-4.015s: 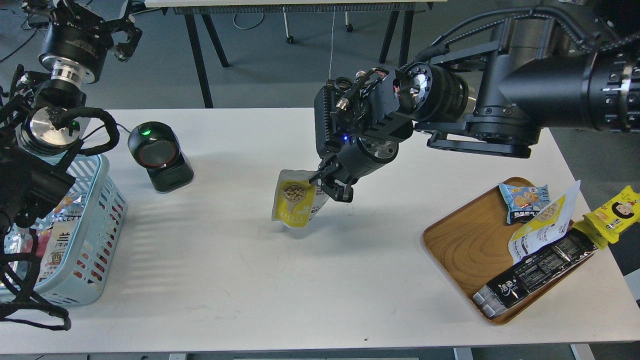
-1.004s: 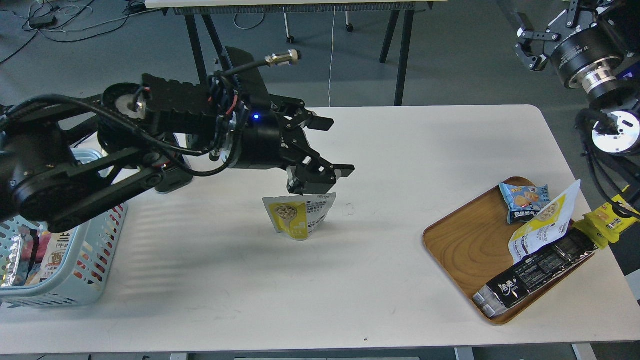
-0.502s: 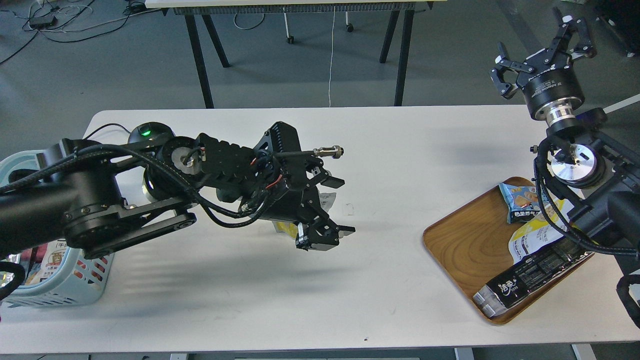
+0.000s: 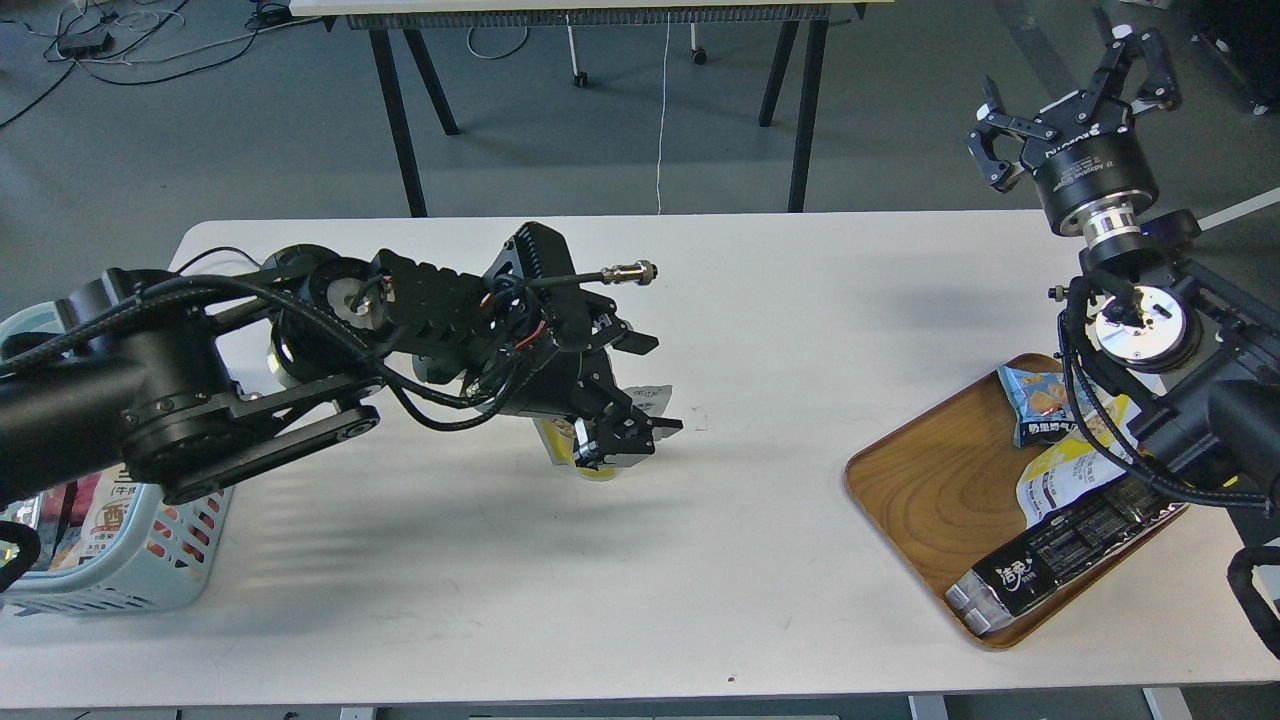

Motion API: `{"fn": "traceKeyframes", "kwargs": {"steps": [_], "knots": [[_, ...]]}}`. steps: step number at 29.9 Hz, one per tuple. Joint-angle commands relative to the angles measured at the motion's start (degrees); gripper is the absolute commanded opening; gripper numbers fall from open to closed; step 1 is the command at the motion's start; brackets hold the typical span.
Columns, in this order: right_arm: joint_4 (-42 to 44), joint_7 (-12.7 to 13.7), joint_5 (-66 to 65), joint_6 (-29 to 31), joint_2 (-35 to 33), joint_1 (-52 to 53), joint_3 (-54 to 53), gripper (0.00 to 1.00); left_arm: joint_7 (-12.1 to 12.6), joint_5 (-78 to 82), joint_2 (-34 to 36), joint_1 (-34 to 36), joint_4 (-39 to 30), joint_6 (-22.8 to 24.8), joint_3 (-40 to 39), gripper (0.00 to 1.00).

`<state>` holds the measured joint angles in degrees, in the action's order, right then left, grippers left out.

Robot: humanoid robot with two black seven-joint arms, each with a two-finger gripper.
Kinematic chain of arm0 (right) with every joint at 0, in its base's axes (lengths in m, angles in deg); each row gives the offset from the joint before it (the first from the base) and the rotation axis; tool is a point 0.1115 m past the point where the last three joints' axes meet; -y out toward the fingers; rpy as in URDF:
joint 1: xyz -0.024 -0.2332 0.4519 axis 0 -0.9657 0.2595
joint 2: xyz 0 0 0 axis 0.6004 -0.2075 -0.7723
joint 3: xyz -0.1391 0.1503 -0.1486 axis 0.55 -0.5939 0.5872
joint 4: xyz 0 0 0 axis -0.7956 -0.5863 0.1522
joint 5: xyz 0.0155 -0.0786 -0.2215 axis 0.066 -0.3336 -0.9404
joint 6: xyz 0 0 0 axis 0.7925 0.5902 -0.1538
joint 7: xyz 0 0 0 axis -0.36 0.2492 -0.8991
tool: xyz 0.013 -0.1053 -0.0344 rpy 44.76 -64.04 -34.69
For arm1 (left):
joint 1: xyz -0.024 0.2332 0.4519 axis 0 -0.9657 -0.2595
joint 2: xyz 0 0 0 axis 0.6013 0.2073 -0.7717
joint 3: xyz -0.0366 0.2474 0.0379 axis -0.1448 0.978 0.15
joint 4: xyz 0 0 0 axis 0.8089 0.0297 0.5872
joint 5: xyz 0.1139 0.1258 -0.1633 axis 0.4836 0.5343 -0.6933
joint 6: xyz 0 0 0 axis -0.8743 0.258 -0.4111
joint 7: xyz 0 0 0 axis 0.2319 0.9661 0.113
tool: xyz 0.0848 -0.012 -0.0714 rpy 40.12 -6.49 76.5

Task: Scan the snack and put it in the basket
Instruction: 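Reach the left gripper over the yellow pouch and grasp it, then lift the pouch with the left gripper and bring it to the scanner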

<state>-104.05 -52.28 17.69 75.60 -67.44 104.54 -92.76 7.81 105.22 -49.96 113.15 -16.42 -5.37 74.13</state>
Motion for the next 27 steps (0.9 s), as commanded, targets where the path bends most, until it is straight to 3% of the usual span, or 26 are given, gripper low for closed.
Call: {"fn": "traceKeyframes", "kwargs": {"steps": [1, 6, 22, 27], "knots": [[0.41, 0.0, -0.07, 0.01, -0.02, 0.07, -0.09, 0.99, 0.23, -0.01, -0.06, -0.7, 1.73, 0.0, 0.26, 0.46], [0.41, 0.0, -0.07, 0.01, -0.11, 0.15, -0.87, 0.99, 1.55, -0.01, -0.07, -1.66, 4.2, 0.0, 0.17, 0.41], [0.5, 0.0, -0.07, 0.01, -0.02, 0.24, -1.4, 0.99, 0.93, -0.01, 3.53, -3.16, 3.67, 0.0, 0.08, 0.36], [0.5, -0.08, -0.07, 0.01, 0.07, 0.15, -2.1, 0.99, 0.93, -0.01, 5.56, -4.92, 2.79, 0.0, 0.08, 0.19]]}}
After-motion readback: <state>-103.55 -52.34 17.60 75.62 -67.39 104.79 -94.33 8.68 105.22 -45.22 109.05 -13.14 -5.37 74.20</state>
